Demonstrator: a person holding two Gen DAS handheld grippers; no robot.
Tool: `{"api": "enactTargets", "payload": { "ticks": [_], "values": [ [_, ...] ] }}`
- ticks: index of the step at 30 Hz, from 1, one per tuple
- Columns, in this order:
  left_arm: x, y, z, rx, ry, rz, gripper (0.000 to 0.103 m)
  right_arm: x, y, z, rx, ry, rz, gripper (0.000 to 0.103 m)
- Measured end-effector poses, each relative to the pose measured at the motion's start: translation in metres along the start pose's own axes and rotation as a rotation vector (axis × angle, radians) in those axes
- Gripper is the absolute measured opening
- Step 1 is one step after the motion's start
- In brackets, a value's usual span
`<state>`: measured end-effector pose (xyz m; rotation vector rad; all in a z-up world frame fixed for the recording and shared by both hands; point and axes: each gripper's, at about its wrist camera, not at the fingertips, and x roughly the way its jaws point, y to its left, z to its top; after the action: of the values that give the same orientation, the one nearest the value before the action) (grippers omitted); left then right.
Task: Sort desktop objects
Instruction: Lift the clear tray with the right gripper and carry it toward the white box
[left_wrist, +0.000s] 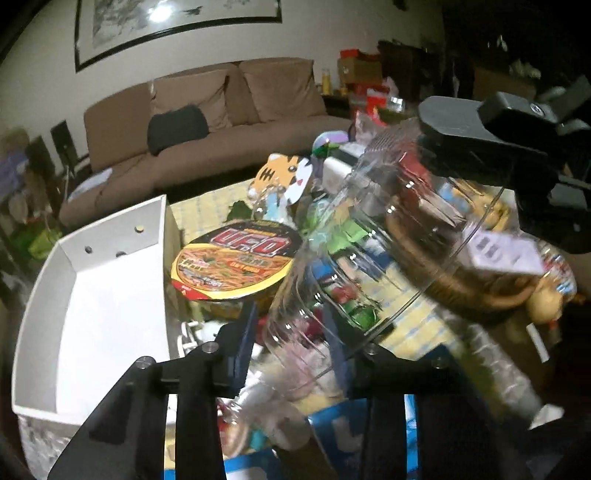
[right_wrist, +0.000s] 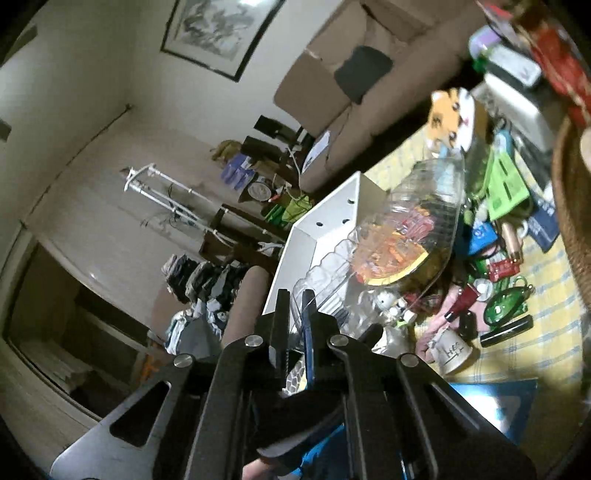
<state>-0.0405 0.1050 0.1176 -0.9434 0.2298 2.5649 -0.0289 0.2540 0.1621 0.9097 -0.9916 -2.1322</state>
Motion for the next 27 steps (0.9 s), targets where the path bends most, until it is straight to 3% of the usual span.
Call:
{"api": "enactTargets", "payload": {
  "ticks": [6,13,17,20,27],
  "values": [
    [-0.033,0.004,-0.009,-0.096,0.037,-0.136,0.032,-0.016,0.044,-0.014,-0.075,0.007,-0.038,0.007],
    [-0.067,0.006,-0.064,-0.195,0.139,-0.294,0.032,-0.009,0.08,-0.044,-0.141,0.097,-0.131,0.009],
    [-0.073,0.018,-0.097,-0.265,0.199,-0.324,0.032,0.014,0.087,-0.071,-0.153,0.186,-0.175,0.011],
    [-0.079,0.024,-0.111,-0.269,0.207,-0.3,0.032,0.038,0.084,-0.088,-0.154,0.239,-0.202,0.011],
    [-0.104,0.059,-0.077,-0.312,0.126,-0.291,0.032,0.077,0.131,-0.095,-0.285,0.243,-0.197,0.01]
  ]
}}
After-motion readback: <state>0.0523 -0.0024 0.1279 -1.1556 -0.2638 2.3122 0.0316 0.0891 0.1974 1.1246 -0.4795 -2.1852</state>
